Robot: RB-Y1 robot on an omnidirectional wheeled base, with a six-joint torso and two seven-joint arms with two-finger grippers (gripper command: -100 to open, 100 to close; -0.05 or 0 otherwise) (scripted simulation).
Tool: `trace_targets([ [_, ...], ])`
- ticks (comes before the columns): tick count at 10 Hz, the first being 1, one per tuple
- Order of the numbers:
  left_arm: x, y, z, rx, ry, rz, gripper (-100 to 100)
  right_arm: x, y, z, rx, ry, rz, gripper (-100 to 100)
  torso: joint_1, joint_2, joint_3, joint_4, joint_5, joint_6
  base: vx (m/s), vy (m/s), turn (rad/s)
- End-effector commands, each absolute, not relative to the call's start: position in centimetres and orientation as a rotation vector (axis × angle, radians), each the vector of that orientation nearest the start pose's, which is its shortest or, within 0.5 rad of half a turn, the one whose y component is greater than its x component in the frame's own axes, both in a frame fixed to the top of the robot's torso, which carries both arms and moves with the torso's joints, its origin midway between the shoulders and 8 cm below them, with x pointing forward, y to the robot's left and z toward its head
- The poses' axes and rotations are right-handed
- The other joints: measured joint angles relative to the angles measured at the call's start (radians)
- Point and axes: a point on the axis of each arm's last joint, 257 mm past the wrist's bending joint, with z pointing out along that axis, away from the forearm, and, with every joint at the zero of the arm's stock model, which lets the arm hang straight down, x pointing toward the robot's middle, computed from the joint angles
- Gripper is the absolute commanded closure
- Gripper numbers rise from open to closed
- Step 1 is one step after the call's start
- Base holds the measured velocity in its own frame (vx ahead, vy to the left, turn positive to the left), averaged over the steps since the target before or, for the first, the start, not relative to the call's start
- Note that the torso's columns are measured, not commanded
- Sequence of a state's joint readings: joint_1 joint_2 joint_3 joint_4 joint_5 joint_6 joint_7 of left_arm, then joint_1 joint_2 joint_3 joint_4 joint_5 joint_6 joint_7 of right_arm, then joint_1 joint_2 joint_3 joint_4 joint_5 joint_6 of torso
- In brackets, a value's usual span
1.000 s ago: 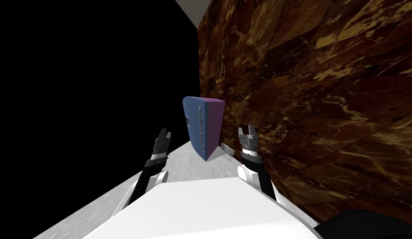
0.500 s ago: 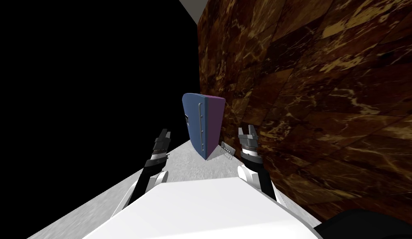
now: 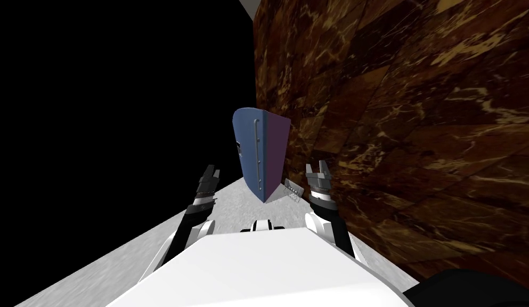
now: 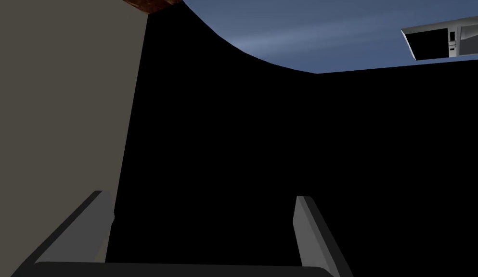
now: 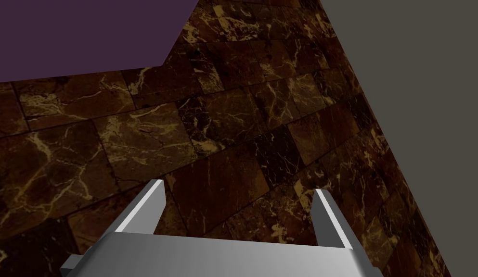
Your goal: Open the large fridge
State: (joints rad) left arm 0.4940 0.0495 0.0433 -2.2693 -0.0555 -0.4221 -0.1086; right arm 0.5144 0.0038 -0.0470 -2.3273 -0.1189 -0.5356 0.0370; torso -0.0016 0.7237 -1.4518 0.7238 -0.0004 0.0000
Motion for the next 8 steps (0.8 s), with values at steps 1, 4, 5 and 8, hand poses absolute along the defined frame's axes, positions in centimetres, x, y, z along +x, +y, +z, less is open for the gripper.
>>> trace_targets([
  [1, 36.3, 28.7, 0.2, -0.568, 0.832, -1.063, -100, 32.1, -30.7, 4.8, 0.655, 0.493, 1.304, 0, -0.002, 0.009, -0.020, 0.010, -0.001, 0.000, 0.088, -0.106, 0.024],
  [4, 36.9, 29.8, -0.8, -0.573, 0.892, -0.991, -100, 32.1, -30.7, 4.8, 0.655, 0.493, 1.304, 0, -0.002, 0.012, -0.025, 0.013, 0.000, 0.000, 0.128, -0.159, 0.028],
  [5, 37.0, 30.0, -1.0, -0.578, 0.901, -0.976, -100, 32.1, -30.7, 4.8, 0.655, 0.493, 1.304, 0, 0.000, 0.014, -0.024, 0.014, 0.000, 0.000, 0.109, -0.178, 0.022],
  [8, 37.5, 31.4, -2.1, -0.610, 0.938, -0.906, -100, 32.1, -30.7, 4.8, 0.655, 0.493, 1.304, 0, 0.002, 0.014, -0.024, 0.014, 0.001, 0.000, 0.121, -0.162, 0.028],
])
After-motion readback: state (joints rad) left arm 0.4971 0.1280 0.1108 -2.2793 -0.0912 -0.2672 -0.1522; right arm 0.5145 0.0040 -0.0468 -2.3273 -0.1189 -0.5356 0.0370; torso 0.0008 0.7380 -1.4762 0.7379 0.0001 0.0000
